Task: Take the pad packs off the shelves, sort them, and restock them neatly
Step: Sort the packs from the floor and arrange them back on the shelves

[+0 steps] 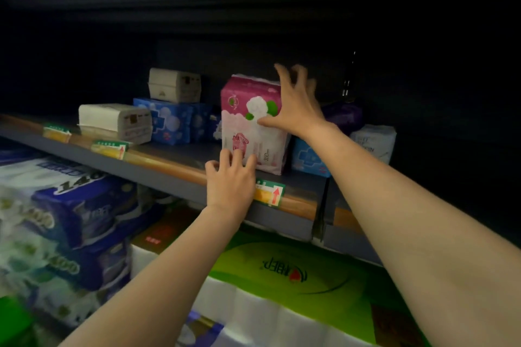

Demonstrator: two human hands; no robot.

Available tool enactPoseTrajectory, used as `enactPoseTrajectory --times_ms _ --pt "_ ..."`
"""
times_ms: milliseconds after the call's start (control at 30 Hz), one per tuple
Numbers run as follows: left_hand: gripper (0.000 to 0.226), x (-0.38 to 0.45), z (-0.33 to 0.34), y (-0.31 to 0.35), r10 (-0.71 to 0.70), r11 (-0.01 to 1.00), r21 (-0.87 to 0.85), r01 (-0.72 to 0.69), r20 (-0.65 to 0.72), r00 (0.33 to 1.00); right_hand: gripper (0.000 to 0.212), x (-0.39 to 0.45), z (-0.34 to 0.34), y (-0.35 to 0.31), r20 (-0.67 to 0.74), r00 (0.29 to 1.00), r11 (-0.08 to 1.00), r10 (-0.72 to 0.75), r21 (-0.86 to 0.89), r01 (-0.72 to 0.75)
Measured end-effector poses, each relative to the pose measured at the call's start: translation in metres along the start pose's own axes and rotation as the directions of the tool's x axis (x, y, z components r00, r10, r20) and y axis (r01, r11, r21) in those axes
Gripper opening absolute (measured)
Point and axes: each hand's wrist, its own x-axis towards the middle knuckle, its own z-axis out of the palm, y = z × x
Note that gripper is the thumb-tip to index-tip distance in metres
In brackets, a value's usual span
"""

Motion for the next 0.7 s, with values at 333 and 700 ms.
enactPoseTrajectory --times_ms 333,700 --pt "0.076 0.023 -0.052 -0.019 0.115 0.993 0.013 -0.12 -0.407 0.906 0.083 -0.019 -0.032 -0.005 0.059 0.99 0.991 -0.127 0.049 0.124" --pt "0.103 0.088 -0.082 -0.001 0.224 0.974 -0.079 -0.213 0.164 0.961 0.057 -0.041 -0.046 0.076 0.013 0.997 0.959 0.076 0.274 -0.077"
